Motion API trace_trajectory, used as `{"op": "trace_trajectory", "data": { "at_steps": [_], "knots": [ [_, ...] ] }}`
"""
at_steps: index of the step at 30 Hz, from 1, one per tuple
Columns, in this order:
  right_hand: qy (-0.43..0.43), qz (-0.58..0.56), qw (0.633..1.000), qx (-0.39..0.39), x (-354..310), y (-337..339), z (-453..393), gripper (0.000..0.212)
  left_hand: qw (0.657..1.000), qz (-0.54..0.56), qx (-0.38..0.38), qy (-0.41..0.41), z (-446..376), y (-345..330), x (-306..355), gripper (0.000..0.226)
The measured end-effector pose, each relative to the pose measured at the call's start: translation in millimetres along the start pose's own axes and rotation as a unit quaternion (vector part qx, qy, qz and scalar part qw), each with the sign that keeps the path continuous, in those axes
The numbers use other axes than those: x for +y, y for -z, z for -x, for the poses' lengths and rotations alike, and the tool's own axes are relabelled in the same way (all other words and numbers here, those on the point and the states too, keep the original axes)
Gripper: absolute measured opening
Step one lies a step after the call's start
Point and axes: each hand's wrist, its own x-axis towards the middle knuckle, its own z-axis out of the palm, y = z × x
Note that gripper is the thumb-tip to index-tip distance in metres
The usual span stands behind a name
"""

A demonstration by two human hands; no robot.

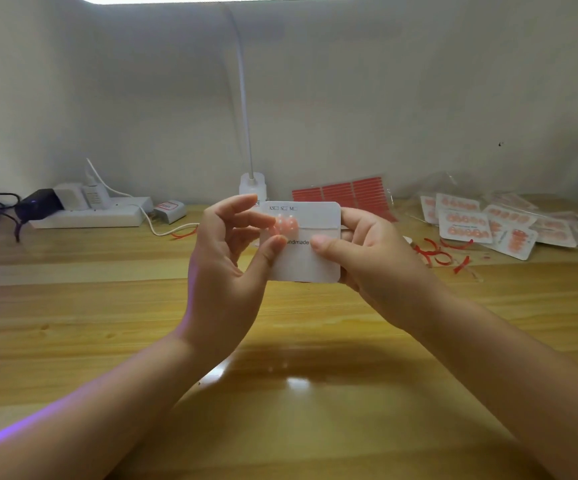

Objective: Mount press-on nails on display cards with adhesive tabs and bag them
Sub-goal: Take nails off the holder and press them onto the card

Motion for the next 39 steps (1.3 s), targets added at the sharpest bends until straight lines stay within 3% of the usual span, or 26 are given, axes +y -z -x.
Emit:
{"op": "trace_trajectory", "data": {
  "at_steps": [11,18,30,39],
  "knots": [
    [0.002,-0.007,1.0,-0.002,-6.6,-1.3,1.8,0.03,0.985,-0.146,-0.003,-0.086,-17.3,16.4,8.7,0.034],
    [0.011,0.01,1.0,-0.015,-9.2,-4.6,4.8,0.03,0.982,-0.152,-0.014,-0.115,-22.9,20.5,15.8,0.047],
    [0.069,0.099,0.993,-0.008,-8.9,-16.1,10.4,0.031,0.969,-0.2,0.002,-0.147,-19.7,17.5,18.7,0.055],
    [0.08,0.106,0.991,-0.003,-10.4,-17.6,12.4,0.028,0.966,-0.196,-0.021,-0.168,-14.2,14.8,15.7,0.056]
  ]
}}
